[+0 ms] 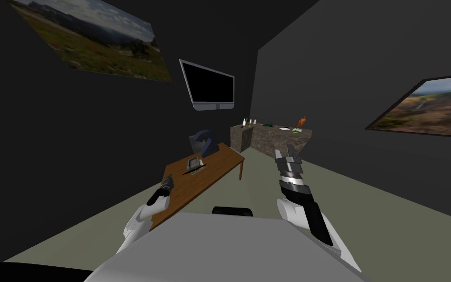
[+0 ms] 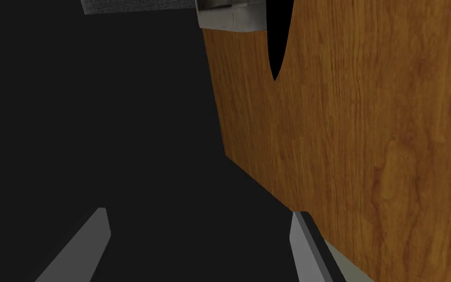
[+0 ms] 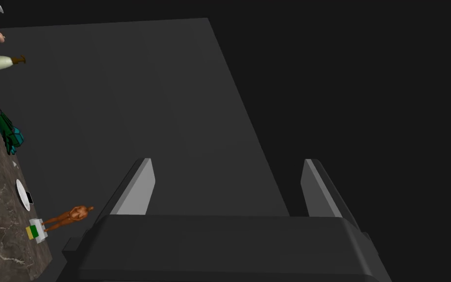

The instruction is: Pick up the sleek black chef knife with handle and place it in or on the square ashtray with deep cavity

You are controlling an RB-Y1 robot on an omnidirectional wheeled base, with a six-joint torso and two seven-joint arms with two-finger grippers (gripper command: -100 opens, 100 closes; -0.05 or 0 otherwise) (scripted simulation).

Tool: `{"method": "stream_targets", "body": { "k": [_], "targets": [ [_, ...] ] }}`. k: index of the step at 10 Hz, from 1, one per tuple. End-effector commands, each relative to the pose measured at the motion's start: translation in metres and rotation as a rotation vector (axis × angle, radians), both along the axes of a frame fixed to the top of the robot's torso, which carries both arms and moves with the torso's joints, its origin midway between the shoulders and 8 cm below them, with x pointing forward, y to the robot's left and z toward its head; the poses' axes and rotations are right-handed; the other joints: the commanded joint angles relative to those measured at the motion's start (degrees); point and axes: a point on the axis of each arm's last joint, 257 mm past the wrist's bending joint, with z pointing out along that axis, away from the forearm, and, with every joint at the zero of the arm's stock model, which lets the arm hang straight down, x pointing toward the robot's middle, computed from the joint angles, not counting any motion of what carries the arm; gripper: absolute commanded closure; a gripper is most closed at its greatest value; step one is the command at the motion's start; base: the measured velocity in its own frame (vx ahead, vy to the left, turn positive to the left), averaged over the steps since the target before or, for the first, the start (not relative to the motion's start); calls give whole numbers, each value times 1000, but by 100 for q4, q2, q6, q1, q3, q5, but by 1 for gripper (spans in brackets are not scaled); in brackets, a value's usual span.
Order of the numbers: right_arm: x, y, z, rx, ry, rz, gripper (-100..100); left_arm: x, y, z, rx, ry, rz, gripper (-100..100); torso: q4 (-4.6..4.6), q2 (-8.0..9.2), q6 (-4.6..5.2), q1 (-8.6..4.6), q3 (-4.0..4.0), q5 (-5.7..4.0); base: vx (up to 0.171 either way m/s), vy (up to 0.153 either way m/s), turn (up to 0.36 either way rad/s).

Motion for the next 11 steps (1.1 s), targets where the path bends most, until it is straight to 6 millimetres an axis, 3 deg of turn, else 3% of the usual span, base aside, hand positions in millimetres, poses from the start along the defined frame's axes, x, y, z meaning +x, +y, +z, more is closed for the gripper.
{"method": "stream_targets", "body": {
  "k": [1, 11],
  "targets": [
    [0, 0, 0, 0, 0, 0, 0, -4, 13, -10, -32, 24, 37, -100, 0, 0, 0, 0, 0, 0, 10, -26, -244],
    [0, 0, 0, 0, 0, 0, 0, -36, 49, -70, -200, 151, 206, -100, -2, -9, -2, 1, -5, 0, 22, -19, -136]
  ]
}}
